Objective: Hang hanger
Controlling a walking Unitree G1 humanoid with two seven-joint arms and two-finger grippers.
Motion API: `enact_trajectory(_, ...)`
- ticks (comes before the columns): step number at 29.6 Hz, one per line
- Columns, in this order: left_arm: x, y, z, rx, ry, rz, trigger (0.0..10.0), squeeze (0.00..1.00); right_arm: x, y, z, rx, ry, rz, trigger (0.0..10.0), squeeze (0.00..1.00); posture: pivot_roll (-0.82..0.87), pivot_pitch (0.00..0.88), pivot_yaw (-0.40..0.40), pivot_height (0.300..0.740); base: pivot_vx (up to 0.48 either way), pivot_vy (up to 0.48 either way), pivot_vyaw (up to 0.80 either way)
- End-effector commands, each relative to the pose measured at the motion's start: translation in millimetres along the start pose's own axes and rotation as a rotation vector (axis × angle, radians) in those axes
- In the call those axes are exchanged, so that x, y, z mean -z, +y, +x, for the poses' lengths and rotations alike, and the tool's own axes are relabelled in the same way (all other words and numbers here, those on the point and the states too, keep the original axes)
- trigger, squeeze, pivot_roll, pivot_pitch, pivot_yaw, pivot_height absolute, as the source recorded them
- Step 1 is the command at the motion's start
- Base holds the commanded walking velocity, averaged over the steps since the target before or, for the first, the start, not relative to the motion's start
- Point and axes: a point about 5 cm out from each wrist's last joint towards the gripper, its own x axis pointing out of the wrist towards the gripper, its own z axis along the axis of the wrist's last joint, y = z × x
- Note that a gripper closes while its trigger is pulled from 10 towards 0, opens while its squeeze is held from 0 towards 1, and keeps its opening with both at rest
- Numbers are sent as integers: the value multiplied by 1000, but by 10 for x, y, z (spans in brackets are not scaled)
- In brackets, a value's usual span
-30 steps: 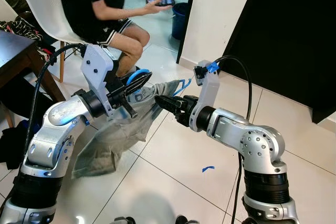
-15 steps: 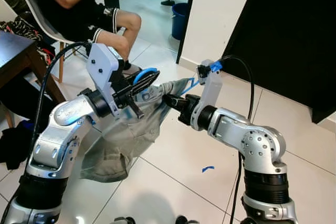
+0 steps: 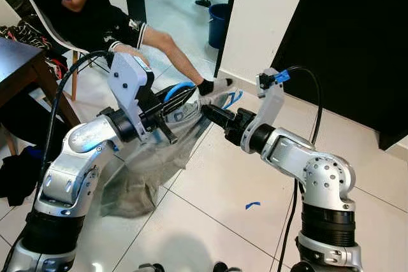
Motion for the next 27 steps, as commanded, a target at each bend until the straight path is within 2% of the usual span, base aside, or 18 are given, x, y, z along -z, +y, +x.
enact_trajectory(1,-53,-12,14,16,-21,8,10000,0,50,-23,12,10,23,27,10000,0,64,194,-39,740,0,0,0)
enact_trajectory(7,-54,-33,20,21,-22,5,10000,0,63,30,25,-24,21,52,10000,0,66,195,-38,740,0,0,0)
enact_trajectory(17,-57,-55,37,29,-27,0,10000,0,117,115,55,-60,51,38,10000,0,67,196,-38,740,0,0,0)
enact_trajectory(22,-57,-88,58,39,-35,-10,10000,0,169,213,69,-113,81,28,10000,0,67,195,-37,740,0,0,0)
enact_trajectory(23,-60,-94,65,42,-38,-12,10000,0,175,221,74,-116,83,27,8235,0,66,195,-36,740,0,0,0)
enact_trajectory(25,-62,-96,69,42,-40,-14,10000,0,175,222,76,-114,84,27,8235,0,66,195,-36,740,0,0,0)
enact_trajectory(26,-60,-101,73,44,-42,-15,10000,0,171,212,82,-107,79,27,0,0,66,194,-37,740,0,0,0)
enact_trajectory(27,-59,-109,77,46,-43,-17,10000,0,162,201,87,-98,72,25,0,0,66,194,-37,740,0,0,0)
